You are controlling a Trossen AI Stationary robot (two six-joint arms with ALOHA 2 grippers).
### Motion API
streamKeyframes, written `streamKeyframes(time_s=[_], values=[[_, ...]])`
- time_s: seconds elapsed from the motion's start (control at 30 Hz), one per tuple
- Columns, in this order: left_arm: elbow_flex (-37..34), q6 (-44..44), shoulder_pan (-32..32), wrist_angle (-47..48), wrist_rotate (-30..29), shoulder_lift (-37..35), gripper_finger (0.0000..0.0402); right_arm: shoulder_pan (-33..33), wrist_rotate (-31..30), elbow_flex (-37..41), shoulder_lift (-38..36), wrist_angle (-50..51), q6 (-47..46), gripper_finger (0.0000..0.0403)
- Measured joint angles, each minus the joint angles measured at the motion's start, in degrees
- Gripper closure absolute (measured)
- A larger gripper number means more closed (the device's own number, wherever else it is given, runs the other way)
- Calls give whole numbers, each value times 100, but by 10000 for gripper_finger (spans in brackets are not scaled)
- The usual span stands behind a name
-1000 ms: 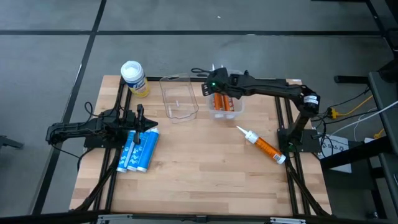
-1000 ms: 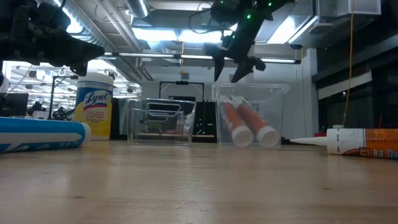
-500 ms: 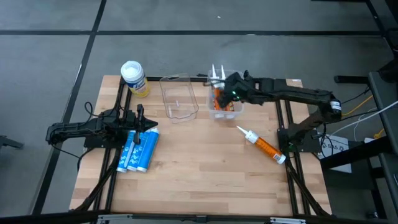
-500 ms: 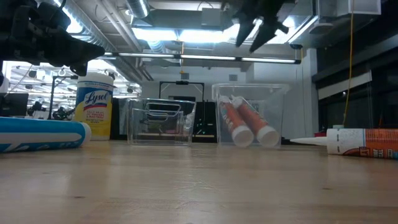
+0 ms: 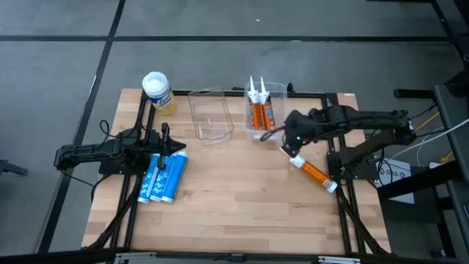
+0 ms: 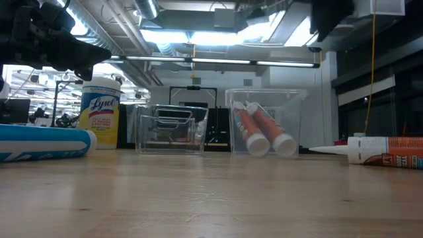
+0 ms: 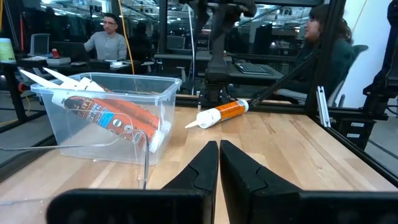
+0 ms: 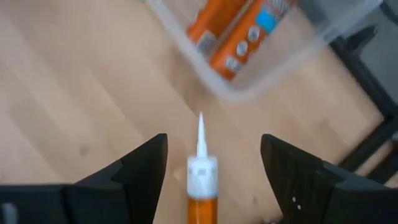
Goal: Pick & place silicon tubes, Sealant and Lysol wipes
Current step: Put the orange sealant into the right transparent bin
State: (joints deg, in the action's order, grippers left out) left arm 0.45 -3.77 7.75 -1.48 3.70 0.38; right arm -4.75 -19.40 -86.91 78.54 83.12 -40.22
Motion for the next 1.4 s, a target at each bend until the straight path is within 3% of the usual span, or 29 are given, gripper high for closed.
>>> streamKeyframes(time_s=[0.2, 0.77, 1.0, 1.4], values=[[0, 0, 0, 0, 0, -1, 387, -240, 684, 2, -4, 297, -12, 144], [0, 0, 0, 0, 0, 0, 387, -776, 1501, 35, 11, 309, -578, 144], [0, 0, -1, 0, 0, 0, 390, -910, 1962, 943, -196, -784, -735, 143], [0, 0, -1, -1, 0, -2, 390, -646, 1909, 2531, -804, -1115, -321, 143]])
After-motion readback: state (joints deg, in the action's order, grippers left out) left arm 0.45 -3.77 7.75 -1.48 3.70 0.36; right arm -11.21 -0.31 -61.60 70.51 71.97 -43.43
